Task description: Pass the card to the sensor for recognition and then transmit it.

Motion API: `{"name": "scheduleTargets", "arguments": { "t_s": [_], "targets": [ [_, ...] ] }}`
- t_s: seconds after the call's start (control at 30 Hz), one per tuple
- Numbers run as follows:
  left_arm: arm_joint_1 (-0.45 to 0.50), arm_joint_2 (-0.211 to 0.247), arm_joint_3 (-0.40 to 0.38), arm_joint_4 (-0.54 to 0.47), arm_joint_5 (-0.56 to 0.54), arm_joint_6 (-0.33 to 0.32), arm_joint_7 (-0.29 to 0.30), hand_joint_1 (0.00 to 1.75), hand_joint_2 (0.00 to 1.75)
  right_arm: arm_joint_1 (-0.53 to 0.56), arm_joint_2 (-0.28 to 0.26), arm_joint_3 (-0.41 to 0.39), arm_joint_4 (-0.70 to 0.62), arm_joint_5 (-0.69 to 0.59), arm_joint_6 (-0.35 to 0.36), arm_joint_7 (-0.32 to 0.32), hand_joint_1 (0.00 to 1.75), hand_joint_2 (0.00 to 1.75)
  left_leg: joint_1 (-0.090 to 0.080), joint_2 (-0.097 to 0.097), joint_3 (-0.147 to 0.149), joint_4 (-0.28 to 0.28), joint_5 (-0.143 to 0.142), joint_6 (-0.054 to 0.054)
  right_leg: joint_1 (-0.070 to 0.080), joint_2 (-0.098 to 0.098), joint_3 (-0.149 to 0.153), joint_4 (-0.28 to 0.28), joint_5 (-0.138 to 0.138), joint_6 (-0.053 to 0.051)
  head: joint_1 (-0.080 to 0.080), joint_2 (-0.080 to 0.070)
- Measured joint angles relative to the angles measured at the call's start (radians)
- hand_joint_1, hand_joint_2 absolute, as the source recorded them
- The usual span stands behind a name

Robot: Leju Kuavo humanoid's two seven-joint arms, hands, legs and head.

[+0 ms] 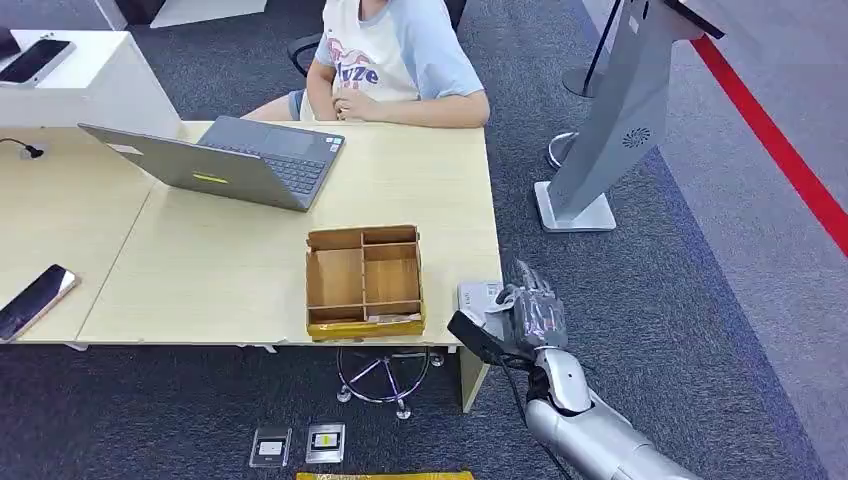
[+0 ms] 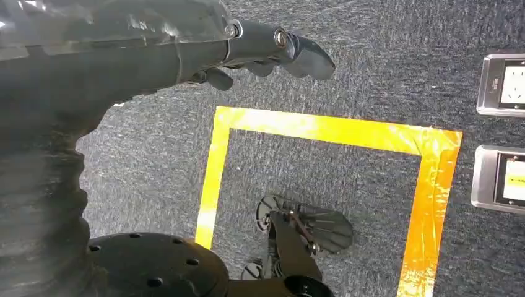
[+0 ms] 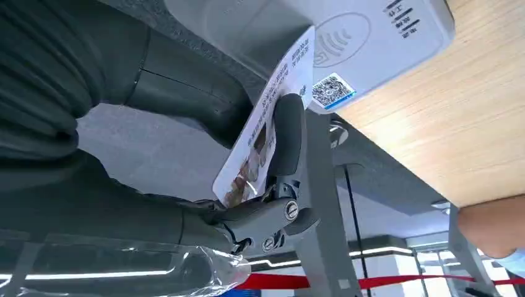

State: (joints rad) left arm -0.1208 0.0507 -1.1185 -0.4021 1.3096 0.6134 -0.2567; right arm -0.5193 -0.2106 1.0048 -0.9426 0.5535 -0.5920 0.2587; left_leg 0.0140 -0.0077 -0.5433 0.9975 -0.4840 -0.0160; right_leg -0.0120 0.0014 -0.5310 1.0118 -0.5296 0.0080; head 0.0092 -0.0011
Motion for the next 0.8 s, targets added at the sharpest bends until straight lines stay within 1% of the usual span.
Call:
{"name": "scheduleTargets", "arguments": {
  "t_s": [0.47,0.63,0.8],
  "targets": [
    [0.0,0.002,0.0,0.0,0.004,0.0,0.0,0.0,1.75,0.009,0.002,-0.019,0.018,0.031,-0.005,-0.02,1.75,1.75,0.0,0.0,0.001,0.0,0.0,0.0,0.0,0.0,0.001,0.0,0.0,0.0,0.0,0.0],
    [0.0,0.002,0.0,0.0,0.01,0.0,-0.004,0.0,1.75,0.008,0.002,-0.019,0.023,0.069,-0.029,-0.036,1.75,1.75,0.0,0.0,0.001,0.0,0.0,0.0,0.0,0.0,0.002,0.0,0.0,0.0,0.0,0.0],
    [0.0,0.002,0.0,0.0,0.01,-0.001,-0.006,0.0,1.75,0.004,0.002,-0.018,0.012,0.149,-0.029,-0.024,1.75,1.75,0.0,0.0,0.001,0.0,0.0,0.0,0.0,0.0,0.002,0.0,0.0,0.0,0.0,0.0]
  ]
}}
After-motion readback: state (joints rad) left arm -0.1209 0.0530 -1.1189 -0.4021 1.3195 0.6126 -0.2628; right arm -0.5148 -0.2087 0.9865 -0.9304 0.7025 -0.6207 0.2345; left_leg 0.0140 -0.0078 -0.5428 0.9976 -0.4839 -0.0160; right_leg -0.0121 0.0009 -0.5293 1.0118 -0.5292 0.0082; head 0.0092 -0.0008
